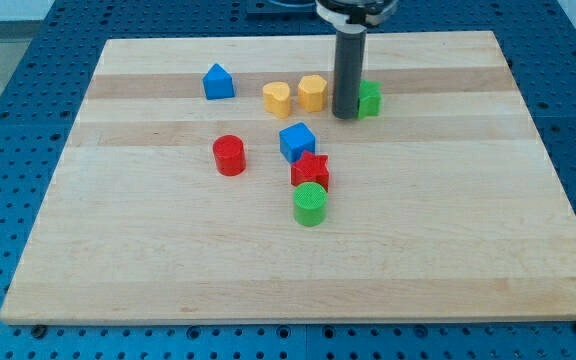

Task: Nudge the blue cube and red star a bit left

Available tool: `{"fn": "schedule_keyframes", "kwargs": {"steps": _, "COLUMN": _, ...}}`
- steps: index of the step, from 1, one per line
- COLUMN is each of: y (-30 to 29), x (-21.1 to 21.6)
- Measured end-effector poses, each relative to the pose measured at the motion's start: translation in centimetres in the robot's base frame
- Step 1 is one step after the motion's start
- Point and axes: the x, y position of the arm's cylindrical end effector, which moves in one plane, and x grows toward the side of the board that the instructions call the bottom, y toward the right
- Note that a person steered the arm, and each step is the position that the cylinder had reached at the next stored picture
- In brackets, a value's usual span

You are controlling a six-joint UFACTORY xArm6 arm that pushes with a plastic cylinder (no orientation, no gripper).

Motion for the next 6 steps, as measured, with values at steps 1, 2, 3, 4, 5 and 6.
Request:
{"fn": "schedule_keyframes", "kwargs": {"steps": 1, "y": 0.7, "x": 0.0}}
{"fn": "schedule_keyframes", "kwargs": {"steps": 2, "y": 0.7, "x": 1.5}}
{"fn": "schedule_keyframes", "kwargs": {"steps": 3, "y": 0.7, "x": 4.5}}
{"fn": "schedule_keyframes", "kwargs": {"steps": 4, "y": 0.6, "x": 5.5}}
{"fn": "schedule_keyframes", "kwargs": {"steps": 5, "y": -1.4, "x": 7.7}}
{"fn": "schedule_keyframes", "kwargs": {"steps": 6, "y": -3.0, "x": 7.8}}
